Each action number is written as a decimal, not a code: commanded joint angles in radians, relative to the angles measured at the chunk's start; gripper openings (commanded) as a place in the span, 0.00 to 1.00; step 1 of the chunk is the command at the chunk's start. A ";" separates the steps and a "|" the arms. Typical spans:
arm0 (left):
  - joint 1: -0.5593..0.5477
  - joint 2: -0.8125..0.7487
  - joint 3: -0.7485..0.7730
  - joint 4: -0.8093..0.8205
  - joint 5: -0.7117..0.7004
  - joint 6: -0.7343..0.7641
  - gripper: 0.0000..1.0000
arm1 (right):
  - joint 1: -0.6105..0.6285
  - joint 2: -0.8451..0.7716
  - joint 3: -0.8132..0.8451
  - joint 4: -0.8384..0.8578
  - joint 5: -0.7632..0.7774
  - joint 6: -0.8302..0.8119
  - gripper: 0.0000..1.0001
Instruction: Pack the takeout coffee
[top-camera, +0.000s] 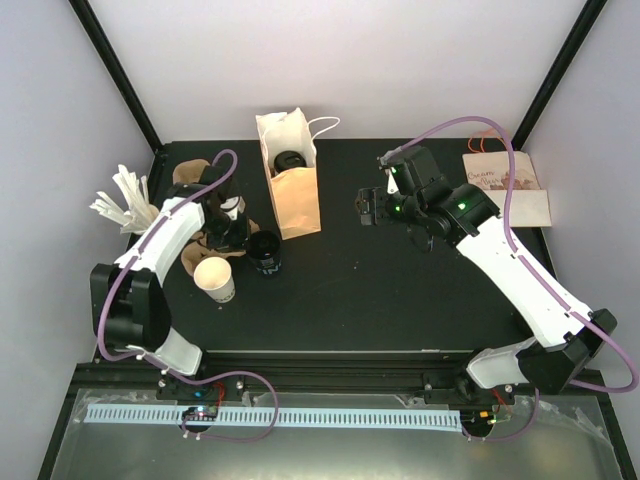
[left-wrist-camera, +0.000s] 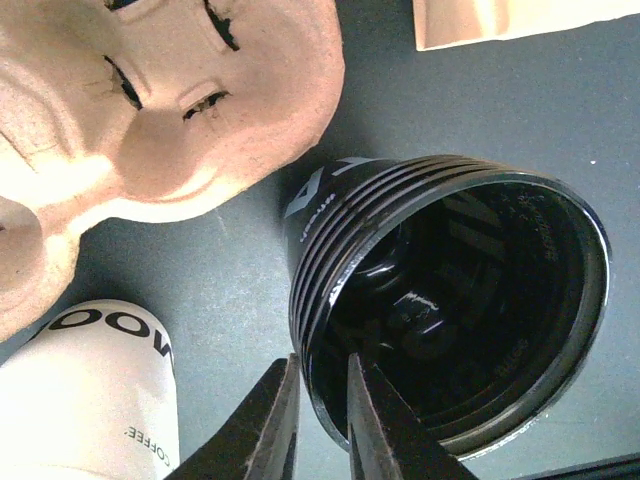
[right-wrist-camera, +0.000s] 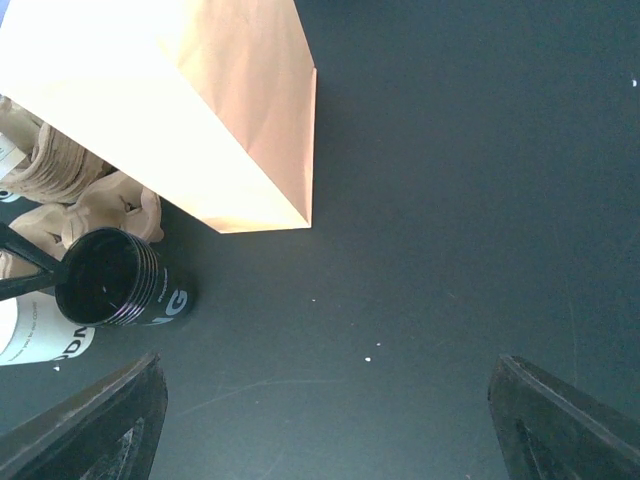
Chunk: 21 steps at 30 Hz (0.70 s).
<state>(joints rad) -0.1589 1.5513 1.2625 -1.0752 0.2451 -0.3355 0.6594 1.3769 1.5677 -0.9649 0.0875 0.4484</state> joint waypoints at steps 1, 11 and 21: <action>-0.008 0.008 0.043 0.000 -0.032 0.019 0.15 | -0.007 -0.018 0.002 0.024 0.013 0.003 0.90; -0.017 -0.001 0.106 -0.052 -0.058 0.027 0.03 | -0.007 -0.016 -0.008 0.030 0.017 -0.002 0.90; -0.024 0.001 0.155 -0.100 -0.047 0.033 0.03 | -0.007 -0.002 -0.028 0.049 -0.013 -0.011 0.90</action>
<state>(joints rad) -0.1783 1.5581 1.3735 -1.1343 0.2054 -0.3138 0.6594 1.3769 1.5558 -0.9459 0.0906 0.4477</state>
